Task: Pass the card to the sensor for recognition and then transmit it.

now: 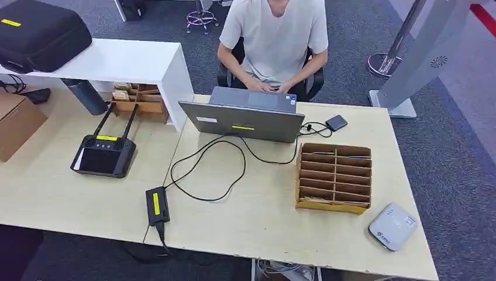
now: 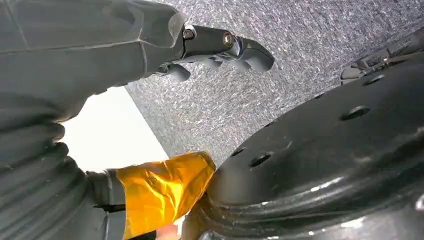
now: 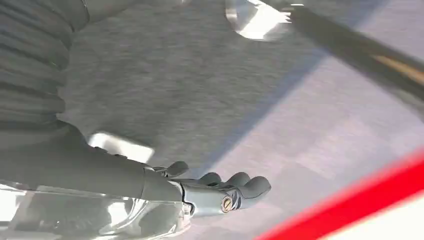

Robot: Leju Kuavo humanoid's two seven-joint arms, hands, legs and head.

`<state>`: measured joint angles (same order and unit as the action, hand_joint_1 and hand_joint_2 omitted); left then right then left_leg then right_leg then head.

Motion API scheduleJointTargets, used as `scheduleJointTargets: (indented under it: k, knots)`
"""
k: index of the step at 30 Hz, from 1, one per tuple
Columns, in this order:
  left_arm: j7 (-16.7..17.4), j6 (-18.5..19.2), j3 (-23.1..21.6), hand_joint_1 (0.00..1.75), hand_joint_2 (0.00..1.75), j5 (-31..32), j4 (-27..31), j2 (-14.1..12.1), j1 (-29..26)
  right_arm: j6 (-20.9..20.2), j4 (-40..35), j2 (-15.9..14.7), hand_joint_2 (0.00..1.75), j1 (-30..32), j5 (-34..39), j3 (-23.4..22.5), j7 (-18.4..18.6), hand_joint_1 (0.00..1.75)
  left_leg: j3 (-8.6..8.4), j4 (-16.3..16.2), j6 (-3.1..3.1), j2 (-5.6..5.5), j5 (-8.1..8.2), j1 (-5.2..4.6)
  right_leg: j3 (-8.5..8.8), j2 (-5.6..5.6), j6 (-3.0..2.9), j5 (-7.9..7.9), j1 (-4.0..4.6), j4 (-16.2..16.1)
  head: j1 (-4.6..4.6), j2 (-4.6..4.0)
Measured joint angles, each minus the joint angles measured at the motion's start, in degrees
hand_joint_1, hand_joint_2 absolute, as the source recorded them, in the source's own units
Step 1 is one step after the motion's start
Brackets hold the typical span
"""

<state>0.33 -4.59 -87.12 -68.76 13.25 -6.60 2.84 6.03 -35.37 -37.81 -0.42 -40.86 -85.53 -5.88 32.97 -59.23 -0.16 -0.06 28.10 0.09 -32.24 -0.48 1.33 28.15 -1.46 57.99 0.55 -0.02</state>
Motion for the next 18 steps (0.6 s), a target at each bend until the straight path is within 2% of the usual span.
scheduleJointTargets:
  k: [7, 18]
  knots:
    - [-0.04, 0.24, -0.11, 0.00, 1.75, 0.83, -0.37, 0.31, 0.03, -0.48, -11.82, -2.12, 1.75, -2.82, 7.12, 4.14, 0.44, 0.00, 0.02, 0.00, 0.00, -0.03, 0.00, 0.00, 0.01, -0.02, 0.00, 0.00, -0.01, 0.01, 0.02, -0.02]
    - [-0.04, 0.29, -0.15, 0.00, 1.75, 1.81, -0.85, 0.70, 0.07, 5.09, -27.22, -6.05, 1.75, -3.49, 14.89, 20.03, 0.53, 0.00, 0.04, 0.00, 0.01, -0.03, -0.02, 0.00, 0.00, -0.03, 0.00, 0.00, 0.00, 0.04, 0.02, 0.00]
